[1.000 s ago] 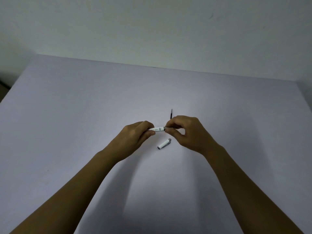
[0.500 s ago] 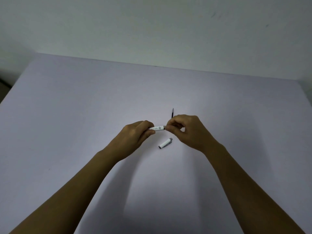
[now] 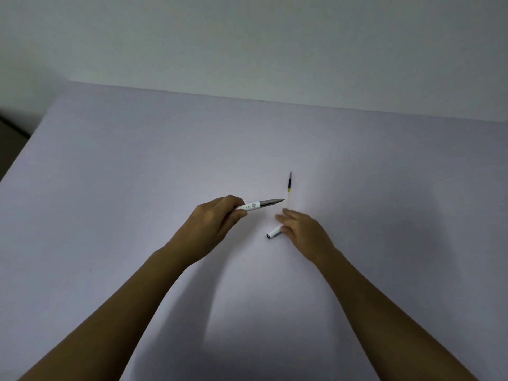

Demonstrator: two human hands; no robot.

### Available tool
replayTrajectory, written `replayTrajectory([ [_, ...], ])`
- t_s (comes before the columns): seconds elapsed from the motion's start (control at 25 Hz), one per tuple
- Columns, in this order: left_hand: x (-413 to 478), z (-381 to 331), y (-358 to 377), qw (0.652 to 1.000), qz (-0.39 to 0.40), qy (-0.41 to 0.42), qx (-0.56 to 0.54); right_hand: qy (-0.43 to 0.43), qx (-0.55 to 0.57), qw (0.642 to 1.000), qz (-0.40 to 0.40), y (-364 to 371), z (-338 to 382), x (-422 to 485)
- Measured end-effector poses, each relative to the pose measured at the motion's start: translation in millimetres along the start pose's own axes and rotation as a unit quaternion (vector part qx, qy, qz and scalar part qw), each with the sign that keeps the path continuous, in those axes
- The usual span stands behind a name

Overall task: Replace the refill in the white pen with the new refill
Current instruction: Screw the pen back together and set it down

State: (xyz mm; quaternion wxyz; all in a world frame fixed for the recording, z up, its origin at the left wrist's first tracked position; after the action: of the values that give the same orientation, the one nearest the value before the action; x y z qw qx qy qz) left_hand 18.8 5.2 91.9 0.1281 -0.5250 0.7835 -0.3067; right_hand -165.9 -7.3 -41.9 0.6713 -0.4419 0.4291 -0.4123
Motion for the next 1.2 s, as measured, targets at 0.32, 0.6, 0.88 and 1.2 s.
replayTrajectory([
  [0.32,-1.7,11.7,-3.5,1.000,-0.004,-0.016,0.004,0.028,0.095,0.984,-0.149,-37.7,2.5,-5.4],
  [0.6,3.2,20.1,7.1,0.999,-0.007,-0.034,0.000,-0.009,0.131,0.955,-0.265,-88.5,1.9,-20.3],
  [0.88,3.5,20.6,13.0,1.000,-0.004,-0.024,0.002,-0.042,0.122,0.959,-0.252,-95.7,12.8,-24.5],
  [1.2,3.5,19.7,15.4,1.000,-0.009,-0.023,-0.008,-0.102,0.105,0.964,-0.221,-108.2,36.5,-16.0],
])
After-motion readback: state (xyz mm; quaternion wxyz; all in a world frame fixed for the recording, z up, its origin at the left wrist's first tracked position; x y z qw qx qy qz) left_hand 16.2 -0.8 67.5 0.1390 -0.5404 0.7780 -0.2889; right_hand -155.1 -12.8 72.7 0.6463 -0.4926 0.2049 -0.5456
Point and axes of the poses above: each hand's wrist, its own x-axis towards the middle knuckle, its own y-axis out of the palm, z = x × y, the point moved 7 cm from there along x, towards the middle knuckle, and after that the axes turned 15 degrees about -x, right-handed, at the moved point
